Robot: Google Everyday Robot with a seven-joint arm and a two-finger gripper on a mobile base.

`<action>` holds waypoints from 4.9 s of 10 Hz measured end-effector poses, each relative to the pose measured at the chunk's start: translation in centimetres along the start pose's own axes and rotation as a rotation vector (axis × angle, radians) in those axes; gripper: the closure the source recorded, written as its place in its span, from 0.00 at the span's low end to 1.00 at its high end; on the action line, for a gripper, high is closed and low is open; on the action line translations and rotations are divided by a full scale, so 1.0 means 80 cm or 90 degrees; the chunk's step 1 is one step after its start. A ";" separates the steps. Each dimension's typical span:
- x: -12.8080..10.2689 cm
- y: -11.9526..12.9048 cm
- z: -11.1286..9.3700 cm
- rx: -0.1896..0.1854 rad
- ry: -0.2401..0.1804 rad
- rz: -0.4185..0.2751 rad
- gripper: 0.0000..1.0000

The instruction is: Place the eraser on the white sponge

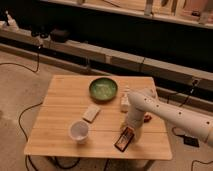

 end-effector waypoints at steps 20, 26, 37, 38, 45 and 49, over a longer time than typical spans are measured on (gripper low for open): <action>0.098 -0.155 -0.178 0.021 0.079 -0.018 0.95; 0.067 -0.260 -0.181 0.042 0.066 -0.052 0.93; -0.008 -0.353 -0.115 0.019 0.046 -0.121 0.74; -0.015 -0.351 -0.107 0.016 0.039 -0.122 0.74; -0.019 -0.333 -0.071 -0.006 0.016 -0.105 0.41; -0.017 -0.327 -0.060 -0.017 0.003 -0.095 0.20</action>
